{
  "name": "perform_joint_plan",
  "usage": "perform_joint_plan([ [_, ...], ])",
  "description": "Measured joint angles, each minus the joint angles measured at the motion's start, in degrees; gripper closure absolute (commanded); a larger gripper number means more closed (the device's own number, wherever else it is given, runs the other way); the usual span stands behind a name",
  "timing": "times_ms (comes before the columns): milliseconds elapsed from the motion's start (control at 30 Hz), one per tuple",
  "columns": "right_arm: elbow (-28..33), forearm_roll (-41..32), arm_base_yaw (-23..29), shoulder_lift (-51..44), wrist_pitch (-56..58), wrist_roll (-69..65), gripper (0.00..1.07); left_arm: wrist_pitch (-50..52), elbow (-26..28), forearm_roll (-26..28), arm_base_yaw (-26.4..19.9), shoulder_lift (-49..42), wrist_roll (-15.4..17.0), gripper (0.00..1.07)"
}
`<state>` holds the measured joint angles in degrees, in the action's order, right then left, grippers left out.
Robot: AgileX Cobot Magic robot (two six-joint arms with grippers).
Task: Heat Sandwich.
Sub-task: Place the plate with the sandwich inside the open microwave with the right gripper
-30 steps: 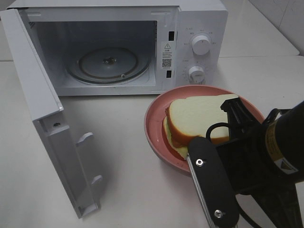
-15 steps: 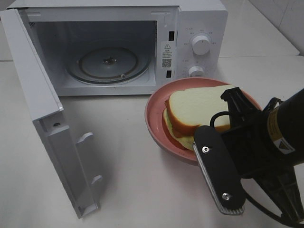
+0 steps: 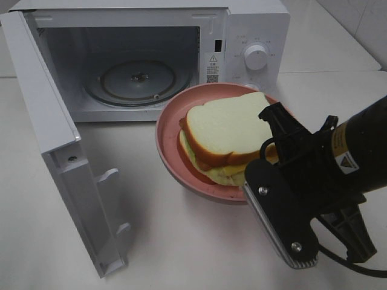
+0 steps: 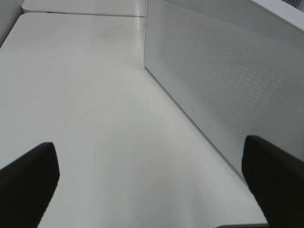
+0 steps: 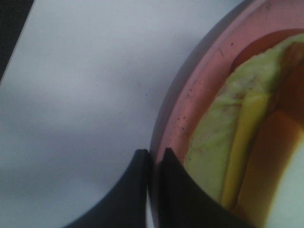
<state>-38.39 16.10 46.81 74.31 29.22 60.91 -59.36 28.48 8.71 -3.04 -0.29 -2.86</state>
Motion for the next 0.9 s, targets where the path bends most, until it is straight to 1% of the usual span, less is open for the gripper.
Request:
perform_joint_plan([
  [333,-0.5,-0.5,0.0,5.4,-2.5,3.1,1.07,0.0,0.0,0.0,0.0,0.0,0.0,0.03],
  [467,-2.6,-0.5,0.0,7.9,-2.6,4.0,1.07,0.0,0.0,0.0,0.0,0.0,0.0,0.03],
  [567,-5.3,-1.5,0.0,10.4,-3.2,6.1,1.07,0.0,0.0,0.0,0.0,0.0,0.0,0.03],
  [600,-5.3,-1.5,0.0,10.4,-3.2,6.1,1.07,0.0,0.0,0.0,0.0,0.0,0.0,0.03],
  [667,-7.2,-3.5,0.0,12.3,-3.4,8.4,1.07,0.0,0.0,0.0,0.0,0.0,0.0,0.03],
  [733,-7.7,-4.1,0.0,13.0,-3.4,9.3,1.07,0.0,0.0,0.0,0.0,0.0,0.0,0.03],
  [833,-10.3,-7.5,-0.1,15.6,-3.3,13.6,1.07,0.0,0.0,0.0,0.0,0.0,0.0,0.03],
  [900,-10.9,-8.3,-0.3,16.2,-3.3,14.7,1.07,0.0,0.0,0.0,0.0,0.0,0.0,0.03],
])
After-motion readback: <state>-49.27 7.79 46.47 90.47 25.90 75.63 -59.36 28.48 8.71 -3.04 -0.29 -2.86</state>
